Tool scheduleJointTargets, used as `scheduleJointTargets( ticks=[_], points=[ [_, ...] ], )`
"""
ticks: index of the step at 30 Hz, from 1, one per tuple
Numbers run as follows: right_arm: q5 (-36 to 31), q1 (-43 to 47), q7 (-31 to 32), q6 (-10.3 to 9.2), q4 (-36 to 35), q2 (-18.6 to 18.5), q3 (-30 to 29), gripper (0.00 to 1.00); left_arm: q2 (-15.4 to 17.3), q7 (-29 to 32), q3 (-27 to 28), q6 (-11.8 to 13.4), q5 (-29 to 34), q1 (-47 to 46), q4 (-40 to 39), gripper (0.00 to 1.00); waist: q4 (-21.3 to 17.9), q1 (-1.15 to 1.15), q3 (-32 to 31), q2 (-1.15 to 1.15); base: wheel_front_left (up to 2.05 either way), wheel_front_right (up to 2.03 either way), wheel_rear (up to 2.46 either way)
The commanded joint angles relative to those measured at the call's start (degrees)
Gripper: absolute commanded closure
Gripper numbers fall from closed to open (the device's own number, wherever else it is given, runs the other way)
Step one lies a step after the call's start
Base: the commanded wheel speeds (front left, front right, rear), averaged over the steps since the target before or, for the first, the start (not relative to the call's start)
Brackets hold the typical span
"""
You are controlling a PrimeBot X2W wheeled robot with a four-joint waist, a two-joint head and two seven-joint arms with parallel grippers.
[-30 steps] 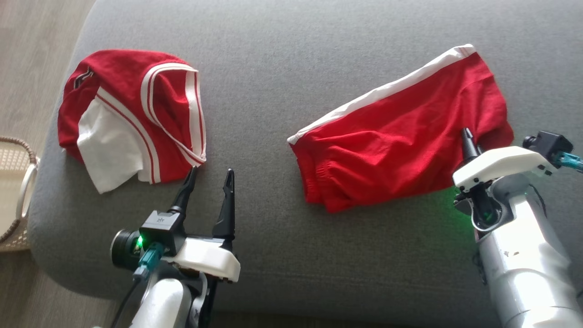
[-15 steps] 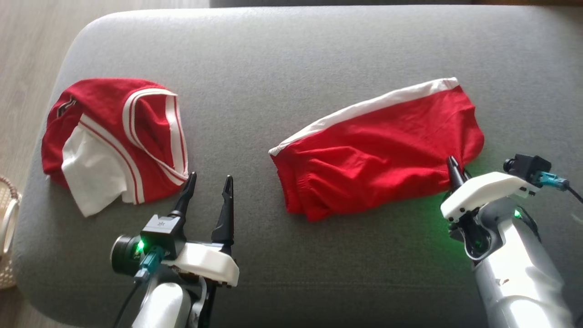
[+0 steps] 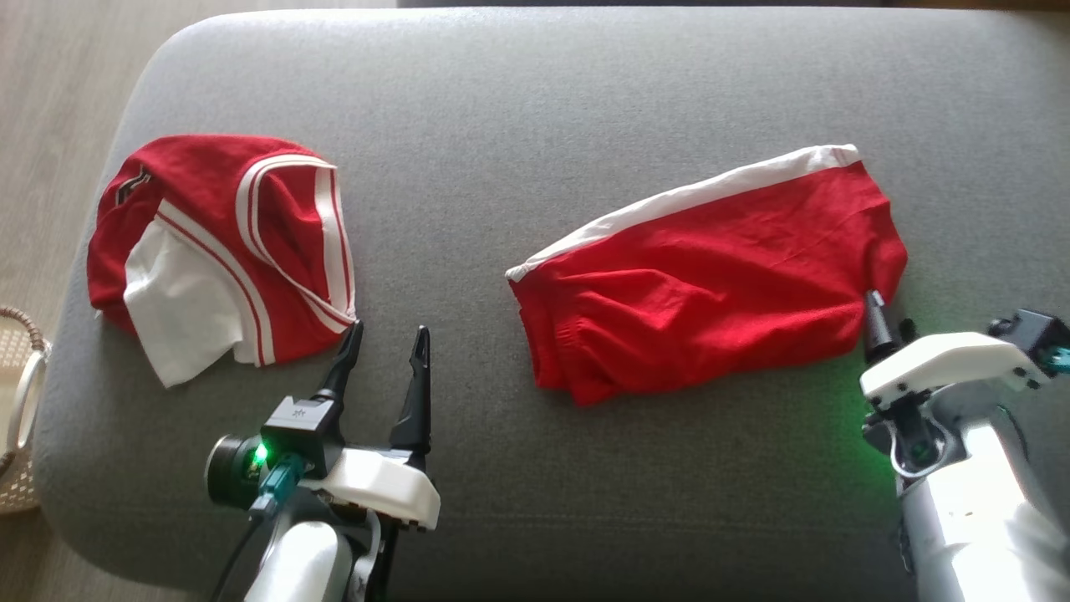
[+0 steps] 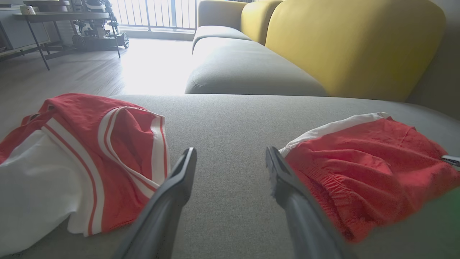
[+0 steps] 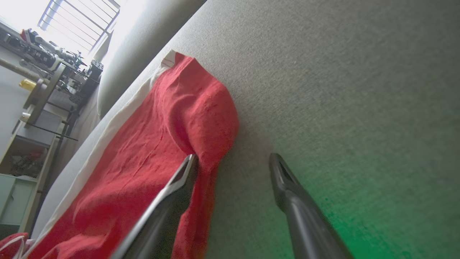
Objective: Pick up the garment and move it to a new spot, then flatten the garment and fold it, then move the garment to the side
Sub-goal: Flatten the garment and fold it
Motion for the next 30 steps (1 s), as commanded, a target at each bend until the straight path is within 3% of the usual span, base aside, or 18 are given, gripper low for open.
scheduleJointTargets(
  ticks=[1,5,11,25,26,27,28,30],
  points=[
    [0.96,-2.97,-0.4,-0.02,-1.47,0.52,0.78,0.0,-0.06,-0.69,1.61,0.05,-0.32,-0.71,-1.38,0.0,0.28,0.0,0.22,0.0,0.0,0.0,0.0],
    [5.58,-4.24,1.23,-0.02,-0.44,0.72,-0.72,0.0,-0.06,-0.69,1.38,-0.01,-0.44,-1.0,-1.21,0.0,1.02,0.0,0.77,0.0,0.0,0.0,0.0],
    [10.47,-6.01,3.37,-0.02,1.95,0.76,1.82,0.0,-0.06,-0.69,1.39,-0.04,-0.52,-1.7,-1.27,0.0,1.96,0.0,1.68,0.0,0.0,0.0,0.0],
    [9.65,-13.94,1.61,-0.02,12.42,0.13,2.17,0.0,-0.06,-0.69,0.15,0.16,-2.06,-3.74,-1.37,0.0,4.22,0.0,5.14,0.0,0.0,0.0,0.0],
    [9.53,-14.34,1.4,-0.02,12.92,0.05,2.12,0.25,-0.06,-0.69,0.08,0.21,-2.08,-3.83,-1.36,0.0,4.29,0.0,5.25,0.0,0.0,0.0,0.0],
    [9.53,-14.69,1.2,-0.02,13.3,-0.04,2.02,0.91,-0.06,-0.69,0.02,0.26,-2.1,-3.93,-1.33,0.0,4.34,0.0,5.34,0.0,0.0,0.0,0.0],
    [9.56,-14.98,0.83,-0.02,13.58,-0.22,1.88,1.0,-0.06,-0.69,-0.01,0.3,-2.1,-4.01,-1.3,0.0,4.36,0.0,5.39,0.0,0.0,0.0,0.0],
    [9.52,-15.3,0.08,-0.02,13.91,-0.52,1.85,1.0,-0.06,-0.69,0.02,0.4,-2.07,-4.11,-1.14,0.0,4.3,0.0,5.36,0.0,0.0,0.0,0.0]
  ],
)
